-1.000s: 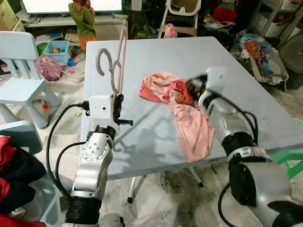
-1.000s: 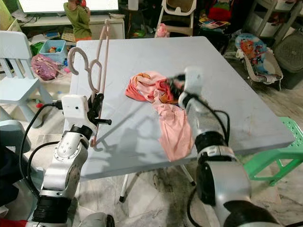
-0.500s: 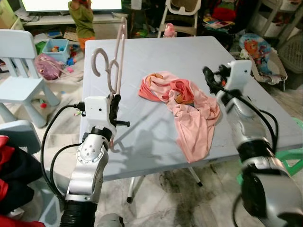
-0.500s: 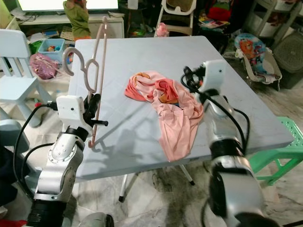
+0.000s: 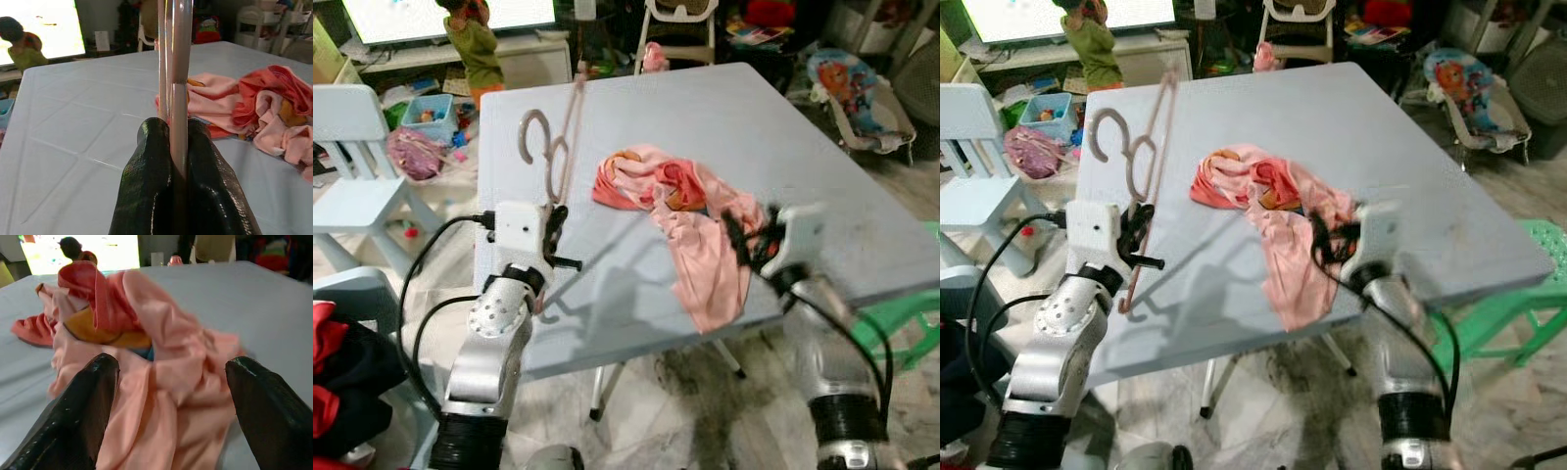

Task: Hang hanger

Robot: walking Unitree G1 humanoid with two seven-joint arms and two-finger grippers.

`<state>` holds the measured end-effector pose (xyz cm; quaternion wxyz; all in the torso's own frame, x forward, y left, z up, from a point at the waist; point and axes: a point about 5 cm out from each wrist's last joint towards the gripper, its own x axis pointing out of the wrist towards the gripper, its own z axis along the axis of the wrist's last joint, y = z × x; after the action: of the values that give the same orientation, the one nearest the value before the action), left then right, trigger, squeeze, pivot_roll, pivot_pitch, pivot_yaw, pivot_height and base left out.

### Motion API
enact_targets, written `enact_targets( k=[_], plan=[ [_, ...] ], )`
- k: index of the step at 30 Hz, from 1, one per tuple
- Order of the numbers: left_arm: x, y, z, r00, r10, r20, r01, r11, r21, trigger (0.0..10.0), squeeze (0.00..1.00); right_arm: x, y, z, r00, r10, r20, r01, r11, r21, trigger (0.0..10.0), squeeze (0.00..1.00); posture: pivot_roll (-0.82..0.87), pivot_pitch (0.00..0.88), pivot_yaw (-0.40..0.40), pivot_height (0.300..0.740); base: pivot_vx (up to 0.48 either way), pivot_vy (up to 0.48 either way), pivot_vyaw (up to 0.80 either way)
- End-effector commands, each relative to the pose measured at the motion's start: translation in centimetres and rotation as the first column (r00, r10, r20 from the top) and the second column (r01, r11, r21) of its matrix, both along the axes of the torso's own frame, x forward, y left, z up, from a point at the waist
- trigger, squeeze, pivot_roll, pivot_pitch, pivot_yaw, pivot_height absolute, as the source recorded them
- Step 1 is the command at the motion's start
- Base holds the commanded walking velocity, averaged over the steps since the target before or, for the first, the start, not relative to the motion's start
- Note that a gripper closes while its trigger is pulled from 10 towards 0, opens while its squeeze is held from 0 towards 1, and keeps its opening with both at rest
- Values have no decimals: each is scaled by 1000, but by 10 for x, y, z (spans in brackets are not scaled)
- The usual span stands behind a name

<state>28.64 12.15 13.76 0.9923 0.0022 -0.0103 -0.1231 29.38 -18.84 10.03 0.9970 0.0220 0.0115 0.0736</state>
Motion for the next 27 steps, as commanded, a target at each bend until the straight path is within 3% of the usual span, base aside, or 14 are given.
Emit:
enact_targets(
  k=[1, 6, 27],
  plan=[
    [-4, -2, -9, 999, -12, -47, 12, 1000, 11, 10000, 0, -1, 3, 15, 997, -32, 65, 30, 999, 20, 10000, 0, 4, 0, 31, 740, -281, 0, 0],
    [-4, -6, -9, 998, -33, -57, 34, 999, 4, 10000, 0, -9, -1, 14, 990, -133, 42, 130, 990, 61, 10000, 0, -1, 0, 25, 740, -287, 0, 0],
    [4, -13, 4, 998, -56, -7, 56, 998, 18, 10000, 0, -3, 2, 15, 991, -137, 10, 137, 990, 46, 10000, 0, 0, 0, 11, 740, -355, 0, 0]
  ],
)
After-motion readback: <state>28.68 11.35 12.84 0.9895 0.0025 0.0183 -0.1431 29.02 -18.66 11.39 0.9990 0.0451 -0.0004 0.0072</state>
